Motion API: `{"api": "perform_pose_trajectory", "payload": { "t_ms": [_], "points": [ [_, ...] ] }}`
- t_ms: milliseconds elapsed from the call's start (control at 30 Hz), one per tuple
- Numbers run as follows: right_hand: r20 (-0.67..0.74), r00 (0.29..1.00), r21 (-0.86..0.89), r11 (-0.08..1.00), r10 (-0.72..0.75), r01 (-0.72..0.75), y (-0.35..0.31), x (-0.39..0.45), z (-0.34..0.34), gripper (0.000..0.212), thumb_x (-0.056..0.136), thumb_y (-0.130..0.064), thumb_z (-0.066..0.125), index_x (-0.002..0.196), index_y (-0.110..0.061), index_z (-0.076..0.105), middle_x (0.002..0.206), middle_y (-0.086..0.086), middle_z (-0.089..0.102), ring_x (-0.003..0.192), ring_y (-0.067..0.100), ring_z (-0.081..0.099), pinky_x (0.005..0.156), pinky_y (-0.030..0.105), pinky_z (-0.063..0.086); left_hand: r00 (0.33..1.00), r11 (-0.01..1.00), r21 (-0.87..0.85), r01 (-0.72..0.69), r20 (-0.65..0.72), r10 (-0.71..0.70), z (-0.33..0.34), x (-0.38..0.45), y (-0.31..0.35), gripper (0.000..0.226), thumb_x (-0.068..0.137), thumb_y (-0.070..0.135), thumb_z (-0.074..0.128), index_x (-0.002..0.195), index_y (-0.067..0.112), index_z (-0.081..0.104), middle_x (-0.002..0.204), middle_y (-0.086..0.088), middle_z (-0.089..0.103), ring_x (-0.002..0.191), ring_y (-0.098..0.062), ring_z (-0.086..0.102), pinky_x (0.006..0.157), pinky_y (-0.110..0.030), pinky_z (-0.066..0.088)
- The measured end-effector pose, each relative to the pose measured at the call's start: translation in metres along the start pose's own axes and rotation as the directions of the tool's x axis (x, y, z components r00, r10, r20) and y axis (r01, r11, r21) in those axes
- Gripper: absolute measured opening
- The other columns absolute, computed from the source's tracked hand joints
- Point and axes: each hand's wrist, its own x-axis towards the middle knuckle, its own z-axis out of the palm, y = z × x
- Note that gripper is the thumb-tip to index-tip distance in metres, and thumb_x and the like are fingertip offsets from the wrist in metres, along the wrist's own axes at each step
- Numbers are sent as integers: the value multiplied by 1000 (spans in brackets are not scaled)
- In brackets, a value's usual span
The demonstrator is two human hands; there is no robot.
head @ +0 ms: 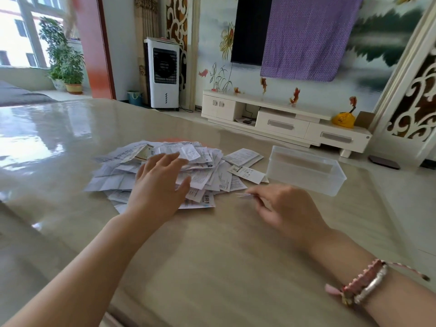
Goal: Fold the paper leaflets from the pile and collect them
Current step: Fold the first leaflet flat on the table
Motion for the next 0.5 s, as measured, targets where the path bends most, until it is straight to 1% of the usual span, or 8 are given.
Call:
{"api": "perform_pose_trajectory", "payload": {
  "t_ms": [67, 133, 200, 267, 333, 367, 433, 500],
  "points": [
    [-83, 996, -104, 994, 27, -35, 3, 13, 4, 12, 79, -15, 73, 89, -21, 73, 60, 0, 64, 55, 24, 62, 53, 28, 47, 997, 999, 45, 21, 67, -24, 2, 3, -8, 48, 97, 44, 45, 143, 32, 41, 155, 4, 30, 144, -21, 16, 116, -39, 13],
    [-114, 993, -208, 977, 33, -57, 9, 29, 10, 20, 72, -3, 77, 87, -16, 74, 70, 5, 71, 69, 27, 69, 68, 32, 53, 990, 996, 68, 53, 129, -61, 4, 7, -14, 48, 98, 48, 39, 145, 39, 36, 159, 1, 22, 147, -24, 10, 118, -40, 6],
    [-46, 996, -309, 947, 75, -85, 16, 43, 20, 23, 76, 1, 68, 93, -14, 74, 93, 10, 75, 98, 26, 70, 94, 40, 49, 984, 995, 83, 52, 167, -65, 5, 9, -17, 46, 98, 49, 36, 144, 44, 35, 159, -3, 22, 148, -27, 8, 119, -41, 2],
    [135, 973, -346, 929, 189, -133, 20, 52, 33, 23, 86, -5, 54, 98, -16, 70, 113, 14, 69, 121, 26, 57, 108, 39, 34, 975, 995, 87, 46, 211, -64, 6, 8, -19, 44, 99, 50, 33, 142, 47, 36, 157, -3, 27, 148, -28, 8, 119, -41, 0],
    [314, 895, -303, 927, 316, -221, 20, 55, 40, 23, 90, -13, 43, 97, -18, 63, 120, 13, 64, 131, 25, 45, 111, 37, 26, 971, 996, 76, 47, 230, -63, 7, 7, -22, 43, 98, 51, 35, 141, 47, 39, 152, 0, 37, 147, -27, 11, 120, -42, 2],
    [365, 857, -285, 920, 363, -269, 21, 56, 41, 21, 89, -18, 40, 95, -18, 60, 119, 13, 63, 131, 26, 44, 109, 37, 27, 974, 996, 77, 37, 222, -53, 7, 6, -23, 43, 97, 51, 37, 140, 45, 41, 148, 3, 43, 146, -26, 14, 120, -42, 4],
    [396, 829, -255, 915, 394, -313, 20, 56, 41, 21, 89, -23, 39, 96, -17, 58, 120, 12, 60, 129, 27, 43, 103, 36, 31, 984, 995, 100, 2, 178, -20, 7, 5, -26, 45, 95, 50, 47, 139, 41, 44, 136, 5, 54, 143, -25, 24, 118, -42, 11],
    [368, 844, -211, 919, 391, -333, 18, 54, 37, 22, 91, -22, 40, 103, -14, 57, 125, 10, 56, 124, 27, 43, 100, 34, 32, 993, 992, 121, -44, 112, 30, 5, 4, -25, 46, 91, 45, 58, 135, 35, 51, 121, 3, 63, 134, -24, 37, 115, -39, 19]
  ]
}}
